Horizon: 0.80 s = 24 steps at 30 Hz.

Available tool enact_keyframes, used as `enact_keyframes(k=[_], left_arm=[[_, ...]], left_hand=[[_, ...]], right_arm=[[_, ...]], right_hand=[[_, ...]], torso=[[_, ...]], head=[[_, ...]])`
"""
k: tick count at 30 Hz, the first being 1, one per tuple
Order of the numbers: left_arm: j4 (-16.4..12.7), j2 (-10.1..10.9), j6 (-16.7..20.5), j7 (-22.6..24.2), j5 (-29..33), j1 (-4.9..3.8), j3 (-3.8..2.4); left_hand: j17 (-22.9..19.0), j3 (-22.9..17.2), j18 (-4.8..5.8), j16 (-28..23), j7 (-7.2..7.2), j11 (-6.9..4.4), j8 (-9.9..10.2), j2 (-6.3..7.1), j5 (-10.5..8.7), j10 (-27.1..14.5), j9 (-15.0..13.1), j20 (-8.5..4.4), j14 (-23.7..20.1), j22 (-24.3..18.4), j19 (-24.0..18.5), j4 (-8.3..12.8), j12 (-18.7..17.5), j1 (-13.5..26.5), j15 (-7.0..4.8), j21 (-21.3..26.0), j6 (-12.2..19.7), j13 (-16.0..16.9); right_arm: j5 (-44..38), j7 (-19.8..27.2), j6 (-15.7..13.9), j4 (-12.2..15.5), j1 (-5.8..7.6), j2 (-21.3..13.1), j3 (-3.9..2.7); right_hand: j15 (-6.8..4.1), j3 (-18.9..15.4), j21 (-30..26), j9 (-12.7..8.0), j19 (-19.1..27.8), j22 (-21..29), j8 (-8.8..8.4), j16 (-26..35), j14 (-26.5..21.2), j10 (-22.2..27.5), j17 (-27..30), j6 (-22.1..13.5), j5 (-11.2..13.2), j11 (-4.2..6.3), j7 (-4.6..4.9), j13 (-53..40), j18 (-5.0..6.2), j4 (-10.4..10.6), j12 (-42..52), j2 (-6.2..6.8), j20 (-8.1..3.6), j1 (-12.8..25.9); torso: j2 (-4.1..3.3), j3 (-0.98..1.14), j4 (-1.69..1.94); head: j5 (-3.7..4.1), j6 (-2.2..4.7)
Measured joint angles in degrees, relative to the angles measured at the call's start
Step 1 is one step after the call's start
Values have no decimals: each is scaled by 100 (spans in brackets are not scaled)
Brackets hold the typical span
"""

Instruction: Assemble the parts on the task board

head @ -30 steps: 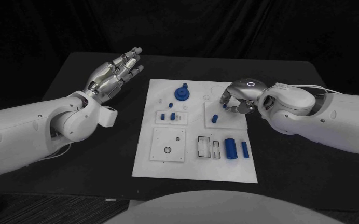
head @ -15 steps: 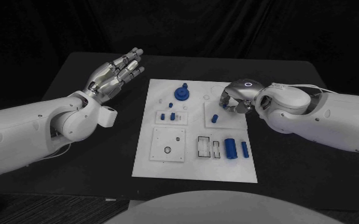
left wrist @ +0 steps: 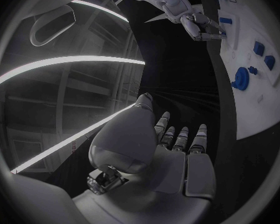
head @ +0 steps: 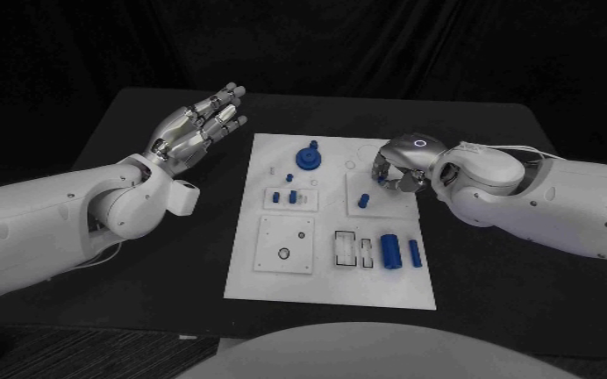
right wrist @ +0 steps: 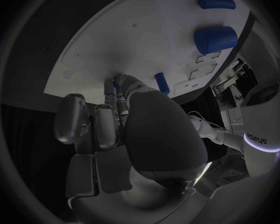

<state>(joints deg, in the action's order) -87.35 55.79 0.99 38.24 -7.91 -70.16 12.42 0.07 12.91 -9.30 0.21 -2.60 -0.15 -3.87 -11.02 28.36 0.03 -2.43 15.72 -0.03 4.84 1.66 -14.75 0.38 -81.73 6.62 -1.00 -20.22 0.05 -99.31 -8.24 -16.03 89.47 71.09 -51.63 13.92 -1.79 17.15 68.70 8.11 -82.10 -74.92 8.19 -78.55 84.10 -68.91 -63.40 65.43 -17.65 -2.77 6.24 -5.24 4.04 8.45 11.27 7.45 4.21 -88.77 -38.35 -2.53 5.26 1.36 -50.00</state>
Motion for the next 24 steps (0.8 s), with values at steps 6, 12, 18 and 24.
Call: enact_keyframes(k=[6, 12, 18, 24], left_arm=[[1, -2, -14, -20, 0, 6, 0], [-1, 6, -30, -61, 1, 8, 0], [6, 6, -38, -109, 1, 9, 0], [15, -2, -39, -137, 1, 9, 1]], left_hand=[[0, -6, 0, 0, -46, 35, -45, -2, 48, -6, -13, 46, 46, 70, 45, 39, 0, -48, 77, -29, -72, 0], [14, -22, 0, 0, -77, 85, -100, -2, 79, -2, -30, 66, 46, 90, 66, 54, 0, -48, 118, -51, -222, 1], [14, -22, 0, 0, -77, 85, -100, -2, 100, -1, -30, 65, 46, 90, 65, 54, 0, -48, 118, -51, -222, 2], [22, -22, 0, 0, -108, 122, -114, -23, 134, -3, -30, 65, 67, 96, 65, 54, 0, -68, 138, -51, -252, 3]], right_arm=[[3, 16, -70, 6, -9, -16, 8], [5, 20, -153, 94, -9, -112, 25], [7, 16, -212, 260, 179, -263, 35], [36, -5, -247, 495, 403, -403, 25]], right_hand=[[0, 0, 0, 7, 0, 0, 0, 0, 0, 0, 0, 24, 1, 0, 15, -9, 0, -31, 0, -22, 0, -22], [0, -1, 23, 8, 0, 1, 0, 0, 0, 1, -5, 29, 22, 0, 10, -7, 0, -32, -13, -30, 0, -30], [0, -2, 23, 9, 0, 1, 0, -22, 0, 0, -15, 29, 23, -1, 9, -8, -1, -33, -13, -30, 0, -30], [0, -2, 23, 8, 0, 1, 0, -22, 0, 1, -15, 29, 23, -1, 9, -8, -1, -33, -13, -31, 0, -29]], torso=[[1, -1, 0], [1, -2, -3], [2, -4, -1], [4, -4, 0]], head=[[-21, 0], [-49, 0], [-63, 0], [-81, 0]])
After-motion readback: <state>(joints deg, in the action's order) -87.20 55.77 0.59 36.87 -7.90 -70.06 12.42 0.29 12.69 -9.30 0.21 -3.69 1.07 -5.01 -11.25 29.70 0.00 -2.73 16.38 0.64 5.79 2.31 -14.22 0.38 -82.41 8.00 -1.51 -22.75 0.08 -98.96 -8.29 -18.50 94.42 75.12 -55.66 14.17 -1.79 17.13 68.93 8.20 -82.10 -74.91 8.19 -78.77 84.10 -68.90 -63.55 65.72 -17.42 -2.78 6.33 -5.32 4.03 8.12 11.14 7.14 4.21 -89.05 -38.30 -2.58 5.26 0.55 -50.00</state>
